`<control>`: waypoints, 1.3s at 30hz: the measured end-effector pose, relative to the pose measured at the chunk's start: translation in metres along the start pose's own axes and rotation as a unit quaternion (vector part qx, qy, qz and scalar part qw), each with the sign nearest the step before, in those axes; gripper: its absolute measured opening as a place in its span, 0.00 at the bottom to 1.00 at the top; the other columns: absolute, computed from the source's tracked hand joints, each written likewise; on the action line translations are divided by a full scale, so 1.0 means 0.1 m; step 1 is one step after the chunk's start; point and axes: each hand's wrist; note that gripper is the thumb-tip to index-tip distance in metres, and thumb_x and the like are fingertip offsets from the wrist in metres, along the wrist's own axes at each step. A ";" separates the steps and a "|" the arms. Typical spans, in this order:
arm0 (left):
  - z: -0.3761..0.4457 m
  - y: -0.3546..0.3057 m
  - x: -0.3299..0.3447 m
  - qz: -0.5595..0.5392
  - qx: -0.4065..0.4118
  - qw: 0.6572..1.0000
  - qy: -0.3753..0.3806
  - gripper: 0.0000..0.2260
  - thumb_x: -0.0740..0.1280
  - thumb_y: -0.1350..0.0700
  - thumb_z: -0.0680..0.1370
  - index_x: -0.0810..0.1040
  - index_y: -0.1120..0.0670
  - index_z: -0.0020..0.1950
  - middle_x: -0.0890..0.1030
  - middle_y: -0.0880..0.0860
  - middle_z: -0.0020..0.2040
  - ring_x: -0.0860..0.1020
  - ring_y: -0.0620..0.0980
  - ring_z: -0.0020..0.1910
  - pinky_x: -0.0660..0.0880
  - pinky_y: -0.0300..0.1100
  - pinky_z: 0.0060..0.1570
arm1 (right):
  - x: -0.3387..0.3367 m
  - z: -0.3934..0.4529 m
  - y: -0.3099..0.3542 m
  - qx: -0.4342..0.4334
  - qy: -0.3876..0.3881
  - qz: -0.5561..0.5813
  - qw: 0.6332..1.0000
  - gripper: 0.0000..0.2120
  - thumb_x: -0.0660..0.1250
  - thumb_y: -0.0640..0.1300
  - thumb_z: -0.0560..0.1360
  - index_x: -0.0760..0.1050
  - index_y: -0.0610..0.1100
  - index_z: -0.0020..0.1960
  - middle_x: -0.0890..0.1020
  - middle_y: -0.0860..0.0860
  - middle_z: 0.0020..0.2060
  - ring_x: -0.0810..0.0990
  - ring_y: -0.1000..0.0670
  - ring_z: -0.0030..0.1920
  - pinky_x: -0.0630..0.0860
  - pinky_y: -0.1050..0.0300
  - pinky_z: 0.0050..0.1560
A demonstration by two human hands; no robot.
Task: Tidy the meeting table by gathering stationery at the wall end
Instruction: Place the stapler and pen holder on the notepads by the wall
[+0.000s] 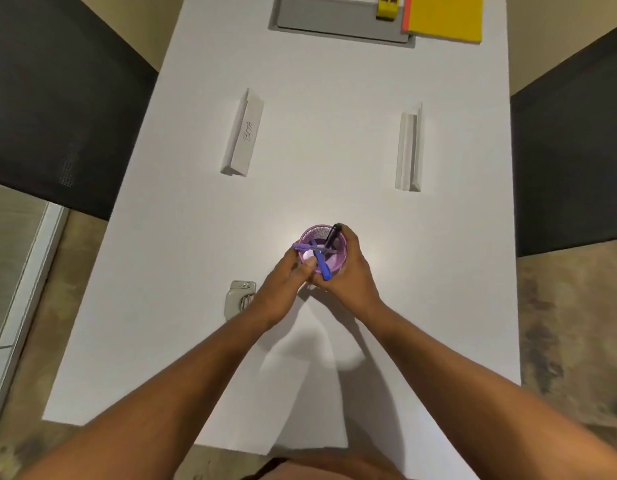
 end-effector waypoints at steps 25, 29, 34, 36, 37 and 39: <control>-2.50 -0.03 0.56 -0.289 0.048 0.954 0.059 0.44 0.58 0.19 0.68 0.74 0.45 0.75 0.84 0.53 0.66 0.83 0.55 0.65 0.75 0.62 0.70 | -0.11 -2.95 0.76 -0.054 -0.123 0.012 0.991 0.46 0.84 0.60 0.65 0.60 0.61 0.74 0.72 0.64 0.66 0.76 0.57 0.66 0.76 0.68 0.62; -2.96 0.19 0.86 -0.269 0.062 0.958 0.083 0.46 0.60 0.19 0.65 0.74 0.45 0.75 0.83 0.53 0.68 0.84 0.54 0.64 0.81 0.56 0.65 | -0.09 -3.57 0.59 -0.028 -0.157 0.026 0.987 0.48 0.84 0.57 0.66 0.59 0.59 0.77 0.71 0.63 0.68 0.74 0.59 0.66 0.72 0.78 0.52; -3.40 0.29 1.32 -0.194 0.099 0.961 0.173 0.28 0.65 0.34 0.76 0.73 0.44 0.74 0.84 0.48 0.66 0.83 0.49 0.64 0.82 0.51 0.62 | -0.24 -4.32 0.28 0.005 -0.219 0.051 0.974 0.47 0.84 0.52 0.68 0.59 0.59 0.78 0.75 0.57 0.72 0.77 0.55 0.69 0.79 0.66 0.60; -3.53 0.25 1.55 -0.184 0.103 0.956 0.202 0.25 0.66 0.37 0.76 0.74 0.43 0.72 0.85 0.46 0.63 0.84 0.47 0.62 0.83 0.47 0.58 | -0.37 -4.59 0.16 0.011 -0.249 0.064 0.966 0.47 0.84 0.50 0.68 0.60 0.58 0.79 0.76 0.57 0.71 0.78 0.54 0.69 0.80 0.58 0.65; -3.59 0.21 1.67 -0.174 0.104 0.956 0.214 0.24 0.65 0.37 0.76 0.74 0.43 0.71 0.85 0.45 0.62 0.84 0.47 0.61 0.83 0.47 0.58 | -0.44 -4.71 0.11 0.013 -0.263 0.068 0.962 0.47 0.84 0.48 0.68 0.60 0.57 0.79 0.76 0.58 0.71 0.77 0.54 0.69 0.80 0.58 0.66; -3.69 0.15 1.93 -0.151 0.105 0.954 0.235 0.23 0.63 0.37 0.77 0.75 0.42 0.70 0.86 0.46 0.60 0.85 0.50 0.60 0.83 0.52 0.59 | -0.60 -4.92 -0.01 0.020 -0.288 0.077 0.954 0.46 0.83 0.47 0.69 0.60 0.56 0.79 0.74 0.61 0.69 0.76 0.57 0.67 0.78 0.62 0.63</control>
Point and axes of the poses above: each hand's wrist, its own z-axis towards the middle knuckle, its own x-axis out of the palm, y = z × x
